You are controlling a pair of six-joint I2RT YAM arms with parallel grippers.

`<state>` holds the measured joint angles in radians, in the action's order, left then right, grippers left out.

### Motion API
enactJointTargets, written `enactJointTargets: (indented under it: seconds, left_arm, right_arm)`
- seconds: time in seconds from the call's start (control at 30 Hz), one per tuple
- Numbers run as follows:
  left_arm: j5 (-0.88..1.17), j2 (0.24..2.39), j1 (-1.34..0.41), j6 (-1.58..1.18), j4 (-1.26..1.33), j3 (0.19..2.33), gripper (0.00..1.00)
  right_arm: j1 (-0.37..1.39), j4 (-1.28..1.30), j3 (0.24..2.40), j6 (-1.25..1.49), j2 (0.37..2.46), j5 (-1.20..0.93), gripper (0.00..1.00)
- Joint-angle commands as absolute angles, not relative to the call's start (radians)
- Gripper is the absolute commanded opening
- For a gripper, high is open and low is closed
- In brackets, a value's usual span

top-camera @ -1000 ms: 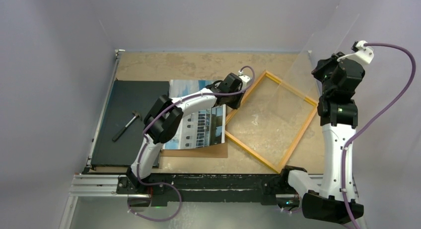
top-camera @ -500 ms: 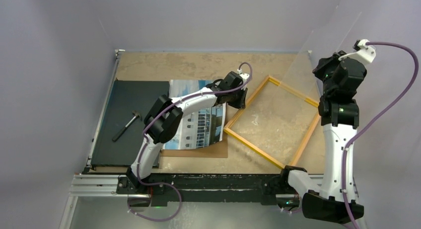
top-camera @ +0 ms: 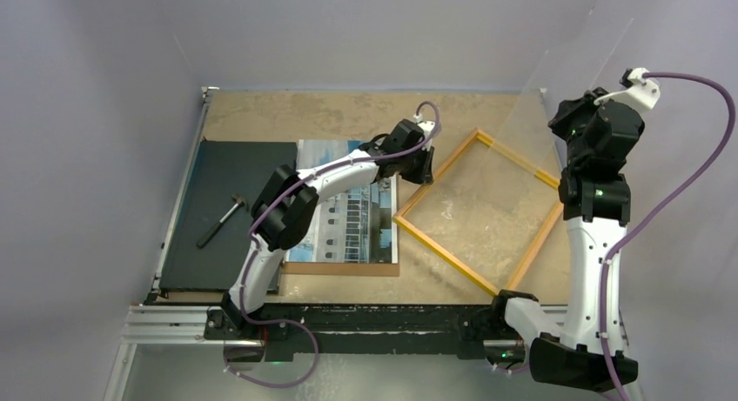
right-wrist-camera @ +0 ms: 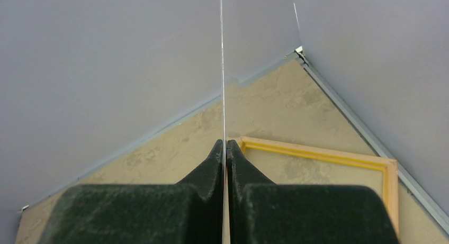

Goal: Put the photo into the frame

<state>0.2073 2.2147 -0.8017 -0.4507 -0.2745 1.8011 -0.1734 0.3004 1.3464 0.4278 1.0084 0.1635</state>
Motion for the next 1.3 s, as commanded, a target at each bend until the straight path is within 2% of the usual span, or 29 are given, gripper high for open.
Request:
enactJointTargets:
  seconds: [0.0,0.2,0.37,0.93,1.1,1.13,1.2,1.27]
  left_arm:
    - [0.174,2.106,-0.713,-0.413,-0.221,1.730,0.00]
    - [0.108,1.966,-0.567,-0.367,-0.135,1.548,0.00]
    - [0.083,1.886,-0.510,-0.372,-0.080,1.447,0.00]
    - [0.130,1.850,-0.492,-0.423,-0.075,1.292,0.00]
    - [0.166,1.848,-0.491,-0.405,-0.108,1.310,0.00]
    - [0.170,1.848,-0.491,-0.401,-0.127,1.326,0.05]
    - [0.169,1.840,-0.492,-0.382,-0.167,1.364,0.27]
    - [0.159,1.817,-0.487,-0.353,-0.200,1.387,0.43]
  right_arm:
    - [-0.176,0.221,1.370,0.453,1.005,0.113,0.00]
    - [-0.176,0.170,1.331,0.501,1.017,0.009,0.00]
    - [-0.176,0.133,1.321,0.519,1.037,-0.020,0.00]
    - [-0.176,0.091,1.313,0.537,1.079,-0.169,0.00]
    - [-0.176,0.062,1.303,0.562,1.088,-0.220,0.00]
    - [-0.176,0.049,1.300,0.569,1.091,-0.236,0.00]
    - [-0.175,0.027,1.302,0.581,1.101,-0.275,0.00]
    - [-0.174,0.006,1.311,0.590,1.114,-0.317,0.00]
